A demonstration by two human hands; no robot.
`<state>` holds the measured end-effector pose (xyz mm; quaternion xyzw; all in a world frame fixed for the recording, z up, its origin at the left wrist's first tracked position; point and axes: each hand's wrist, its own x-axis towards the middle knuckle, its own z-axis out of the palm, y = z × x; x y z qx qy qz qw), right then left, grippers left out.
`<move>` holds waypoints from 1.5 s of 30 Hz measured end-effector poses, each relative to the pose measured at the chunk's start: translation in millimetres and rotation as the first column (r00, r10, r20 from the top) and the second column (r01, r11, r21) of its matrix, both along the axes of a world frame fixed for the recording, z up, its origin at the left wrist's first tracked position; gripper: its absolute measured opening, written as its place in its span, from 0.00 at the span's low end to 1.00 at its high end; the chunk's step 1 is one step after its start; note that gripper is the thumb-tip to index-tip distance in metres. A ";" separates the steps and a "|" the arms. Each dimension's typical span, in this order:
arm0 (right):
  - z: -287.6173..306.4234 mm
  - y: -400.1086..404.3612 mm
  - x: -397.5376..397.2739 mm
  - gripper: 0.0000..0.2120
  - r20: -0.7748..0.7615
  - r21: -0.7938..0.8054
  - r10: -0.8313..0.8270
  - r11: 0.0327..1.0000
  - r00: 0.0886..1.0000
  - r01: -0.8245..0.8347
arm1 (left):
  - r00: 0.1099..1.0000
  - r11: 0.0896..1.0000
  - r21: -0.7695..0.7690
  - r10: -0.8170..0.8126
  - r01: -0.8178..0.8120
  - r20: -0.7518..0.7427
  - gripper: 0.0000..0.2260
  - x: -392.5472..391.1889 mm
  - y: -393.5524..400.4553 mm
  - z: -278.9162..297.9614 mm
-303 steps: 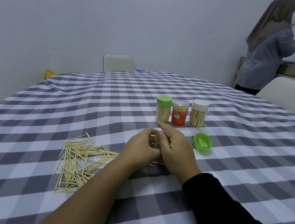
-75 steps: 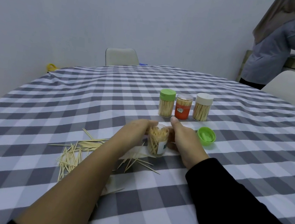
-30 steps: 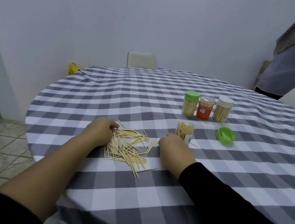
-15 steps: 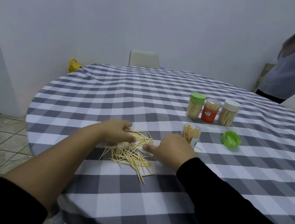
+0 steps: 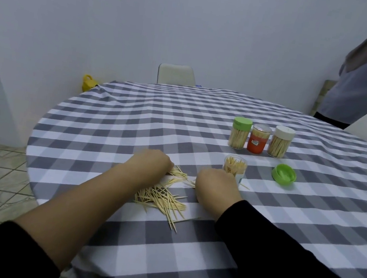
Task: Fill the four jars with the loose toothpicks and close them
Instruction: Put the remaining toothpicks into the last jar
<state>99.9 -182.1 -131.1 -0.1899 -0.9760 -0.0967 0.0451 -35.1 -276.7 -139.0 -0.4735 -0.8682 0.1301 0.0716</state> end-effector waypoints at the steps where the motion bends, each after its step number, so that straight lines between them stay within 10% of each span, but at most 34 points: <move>1: -2.2 0.3 1.2 0.11 -0.006 0.024 0.023 0.999 1.000 -0.022 | 1.000 1.000 0.009 -0.008 0.008 -0.018 0.14 0.8 1.3 -3.4; 16: -19.7 5.2 15.9 0.13 -0.166 -0.026 0.083 0.996 0.983 -0.089 | 0.999 0.986 0.166 0.037 -0.037 0.003 0.10 8.9 5.5 -15.9; 23: 4.5 23.8 21.0 0.13 -0.471 -0.328 0.002 0.928 0.882 -0.177 | 0.994 0.919 0.390 0.008 -0.050 0.109 0.08 3.6 7.3 -16.6; 27: 23.9 47.5 25.1 0.10 -0.593 -0.592 -0.208 0.768 0.778 -0.245 | 0.951 0.725 0.674 -0.087 -0.144 0.296 0.10 7.4 17.0 -5.6; 36: 38.7 94.5 19.0 0.11 -0.514 -0.857 -0.535 0.342 0.670 -0.385 | 0.479 0.150 0.677 -0.599 -0.720 0.642 0.06 48.8 75.0 34.6; 45: 22.1 95.7 16.8 0.10 -0.501 -0.864 -0.500 0.243 0.706 -0.441 | 0.237 0.100 0.473 -0.764 -0.876 0.600 0.06 71.8 103.2 28.9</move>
